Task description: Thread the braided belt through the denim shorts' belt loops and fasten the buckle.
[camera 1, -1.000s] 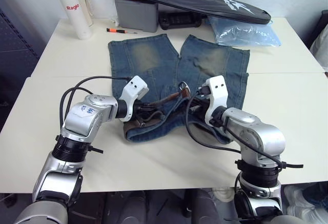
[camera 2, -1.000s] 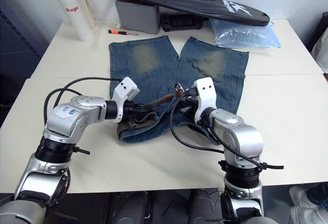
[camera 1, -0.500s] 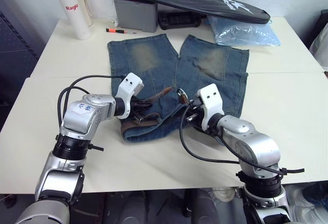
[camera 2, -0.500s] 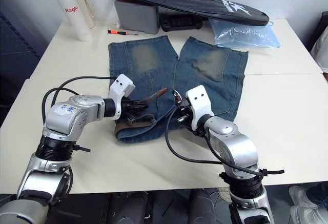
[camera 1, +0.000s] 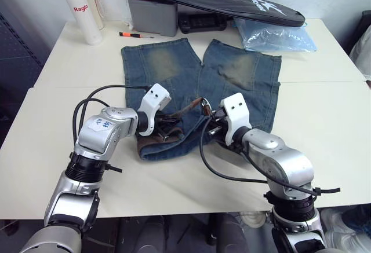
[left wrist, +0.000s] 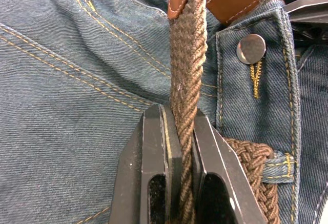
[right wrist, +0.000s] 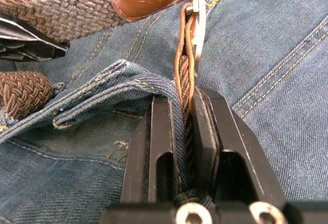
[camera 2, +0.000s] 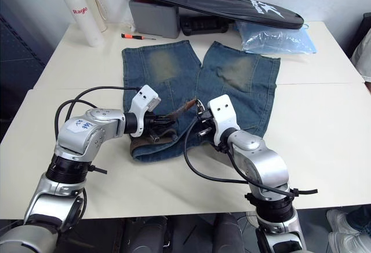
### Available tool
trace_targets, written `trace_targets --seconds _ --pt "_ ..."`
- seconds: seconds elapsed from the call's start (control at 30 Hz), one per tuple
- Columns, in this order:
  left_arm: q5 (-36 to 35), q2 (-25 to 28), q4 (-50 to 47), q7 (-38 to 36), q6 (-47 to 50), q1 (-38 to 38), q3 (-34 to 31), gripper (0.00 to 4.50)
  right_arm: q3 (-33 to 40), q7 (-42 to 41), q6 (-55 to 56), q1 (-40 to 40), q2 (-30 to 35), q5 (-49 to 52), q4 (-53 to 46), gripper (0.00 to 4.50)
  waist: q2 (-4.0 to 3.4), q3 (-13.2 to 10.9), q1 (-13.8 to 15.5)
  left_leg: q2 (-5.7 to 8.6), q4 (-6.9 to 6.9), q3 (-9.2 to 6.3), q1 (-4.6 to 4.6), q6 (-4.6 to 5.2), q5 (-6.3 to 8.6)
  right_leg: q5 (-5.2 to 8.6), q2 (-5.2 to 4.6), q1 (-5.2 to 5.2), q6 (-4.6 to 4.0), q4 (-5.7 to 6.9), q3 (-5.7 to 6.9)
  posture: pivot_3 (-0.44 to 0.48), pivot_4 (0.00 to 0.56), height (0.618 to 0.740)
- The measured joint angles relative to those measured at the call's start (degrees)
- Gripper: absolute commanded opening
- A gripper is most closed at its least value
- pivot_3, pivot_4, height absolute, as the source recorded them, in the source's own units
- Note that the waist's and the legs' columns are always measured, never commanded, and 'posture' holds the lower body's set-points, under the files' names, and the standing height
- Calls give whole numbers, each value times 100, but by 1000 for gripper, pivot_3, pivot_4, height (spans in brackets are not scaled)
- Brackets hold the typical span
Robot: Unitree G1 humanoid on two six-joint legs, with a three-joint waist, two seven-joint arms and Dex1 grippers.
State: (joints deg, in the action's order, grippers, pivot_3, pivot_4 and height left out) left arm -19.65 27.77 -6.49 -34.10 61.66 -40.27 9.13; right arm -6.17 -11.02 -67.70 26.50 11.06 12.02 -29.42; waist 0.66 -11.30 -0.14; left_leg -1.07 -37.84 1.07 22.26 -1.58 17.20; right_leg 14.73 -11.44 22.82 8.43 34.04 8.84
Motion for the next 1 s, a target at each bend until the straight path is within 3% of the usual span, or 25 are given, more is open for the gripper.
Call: trace_targets --seconds 0.43,1.0 --pt "47 -72 -37 153 -105 1 57 0 191 6 -10 173 120 44 38 70 0 0 11 0 0 0 1 0 0 0 -1 0 0 -1 0 0 150 740" --pt "85 -191 -32 191 -105 1 94 0 -666 -403 46 235 840 16 -71 70 0 0 2 0 1 0 1 1 0 0 0 0 0 -4 0 0 150 740"
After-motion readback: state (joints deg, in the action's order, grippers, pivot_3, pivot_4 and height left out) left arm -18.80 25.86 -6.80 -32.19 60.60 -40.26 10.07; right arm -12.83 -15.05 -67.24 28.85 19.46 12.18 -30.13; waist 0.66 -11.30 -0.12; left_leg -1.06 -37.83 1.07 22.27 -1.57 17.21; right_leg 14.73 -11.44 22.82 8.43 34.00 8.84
